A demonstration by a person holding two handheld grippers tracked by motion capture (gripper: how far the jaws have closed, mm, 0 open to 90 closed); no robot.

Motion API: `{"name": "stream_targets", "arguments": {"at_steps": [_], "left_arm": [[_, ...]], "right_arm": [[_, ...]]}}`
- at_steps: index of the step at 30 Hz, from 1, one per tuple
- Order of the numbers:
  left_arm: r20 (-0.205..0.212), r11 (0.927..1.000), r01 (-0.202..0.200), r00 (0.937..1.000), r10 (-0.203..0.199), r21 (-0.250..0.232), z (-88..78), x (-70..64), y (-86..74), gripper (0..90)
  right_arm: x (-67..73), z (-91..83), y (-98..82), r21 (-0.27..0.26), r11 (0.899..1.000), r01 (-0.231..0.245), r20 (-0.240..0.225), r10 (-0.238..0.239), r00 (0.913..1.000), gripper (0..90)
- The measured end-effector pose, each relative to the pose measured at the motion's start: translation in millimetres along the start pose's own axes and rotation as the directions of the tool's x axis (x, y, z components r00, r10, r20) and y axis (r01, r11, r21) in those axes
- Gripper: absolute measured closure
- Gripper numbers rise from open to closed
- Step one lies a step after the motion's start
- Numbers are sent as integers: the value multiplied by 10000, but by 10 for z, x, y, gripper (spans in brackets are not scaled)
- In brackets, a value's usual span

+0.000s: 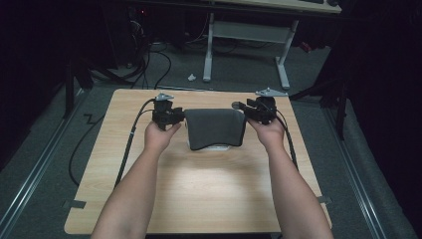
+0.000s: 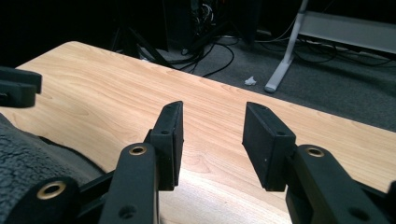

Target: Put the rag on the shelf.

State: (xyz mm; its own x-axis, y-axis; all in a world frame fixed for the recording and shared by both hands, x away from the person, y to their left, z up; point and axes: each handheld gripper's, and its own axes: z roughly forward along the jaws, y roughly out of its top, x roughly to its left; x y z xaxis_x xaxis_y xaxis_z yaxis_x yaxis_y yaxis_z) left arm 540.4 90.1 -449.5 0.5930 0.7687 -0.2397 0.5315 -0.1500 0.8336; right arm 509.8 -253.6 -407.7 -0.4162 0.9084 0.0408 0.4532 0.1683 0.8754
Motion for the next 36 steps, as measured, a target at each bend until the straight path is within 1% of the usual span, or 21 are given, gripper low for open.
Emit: {"name": "stream_targets", "arguments": {"at_steps": [5, 10, 14, 15, 19, 21, 22, 23, 25, 27, 28, 29, 31, 32, 33, 34, 35, 36], "left_arm": [[-263, 9998, -164, 9995, 163, -58, -70, -9, 24, 585], [-358, 9998, -190, 9992, 187, -84, -128, -6, 26, 584], [-533, 9992, -395, 9978, 390, -71, -193, -14, 6, 584], [-647, 9992, -387, 9972, 385, -18, -215, -4, -4, 584], [-775, 9997, -237, 9967, 235, -26, -271, 34, -34, 587], [-819, 9998, -209, 9964, 203, -58, -317, 54, -55, 586], [-870, 9998, -203, 9960, 197, -61, -345, 61, -67, 584], [-879, 9998, -199, 9959, 191, -84, -364, 64, -73, 577], [-932, 9997, -240, 9954, 230, -96, -419, 58, -90, 565], [-990, 9995, -295, 9947, 282, -111, -480, 51, -108, 555], [-1012, 9995, -322, 9944, 313, -69, -512, 43, -114, 551], [-1003, 9989, -446, 9940, 432, -113, -557, 26, -130, 544], [-943, 9983, -543, 9942, 520, -224, -628, 6, -163, 527], [-880, 9989, -417, 9953, 396, -223, -664, -10, -183, 517], [-756, 9992, -335, 9966, 317, -231, -707, -30, -207, 505], [-638, 9989, -323, 9975, 301, -347, -760, -64, -247, 498], [-507, 9974, -453, 9978, 425, -559, -819, -104, -306, 494], [-518, 9960, -623, 9969, 590, -639, -867, -156, -372, 494]], "right_arm": [[-23, -26, -12, -5, 9999, -110, 111, 110, 9999, 577], [-32, -52, -36, 5, 10000, -5, 252, 4, 9997, 576], [-41, -93, -64, -3, 10000, 4, 346, -3, 9994, 570], [-43, -104, -75, -4, 10000, -23, 367, 23, 9993, 568], [-55, -137, -119, 10, 10000, 3, 401, -3, 9992, 558], [-62, -151, -151, 241, 9997, -75, 394, 66, 9992, 550], [-62, -159, -167, 305, 9995, -51, 459, 37, 9989, 545], [-62, -175, -190, 237, 9997, 17, 560, -30, 9984, 544], [-71, -197, -219, 286, 9996, -29, 532, 13, 9986, 539], [-65, -233, -255, 328, 9994, -142, 576, 123, 9983, 513], [-64, -253, -266, 407, 9989, -214, 524, 193, 9984, 507], [-56, -283, -272, 483, 9986, -220, 503, 195, 9985, 494], [-17, -387, -301, 220, 9997, -43, 535, 31, 9986, 490], [-3, -424, -311, 171, 9998, 65, 567, -74, 9984, 476], [15, -468, -319, 257, 9995, 202, 620, -218, 9978, 456], [36, -512, -333, 362, 9989, 304, 663, -328, 9973, 445], [64, -564, -361, 330, 9988, 350, 674, -371, 9970, 443], [88, -625, -400, 127, 9988, 482, 673, -489, 9965, 441]]}}
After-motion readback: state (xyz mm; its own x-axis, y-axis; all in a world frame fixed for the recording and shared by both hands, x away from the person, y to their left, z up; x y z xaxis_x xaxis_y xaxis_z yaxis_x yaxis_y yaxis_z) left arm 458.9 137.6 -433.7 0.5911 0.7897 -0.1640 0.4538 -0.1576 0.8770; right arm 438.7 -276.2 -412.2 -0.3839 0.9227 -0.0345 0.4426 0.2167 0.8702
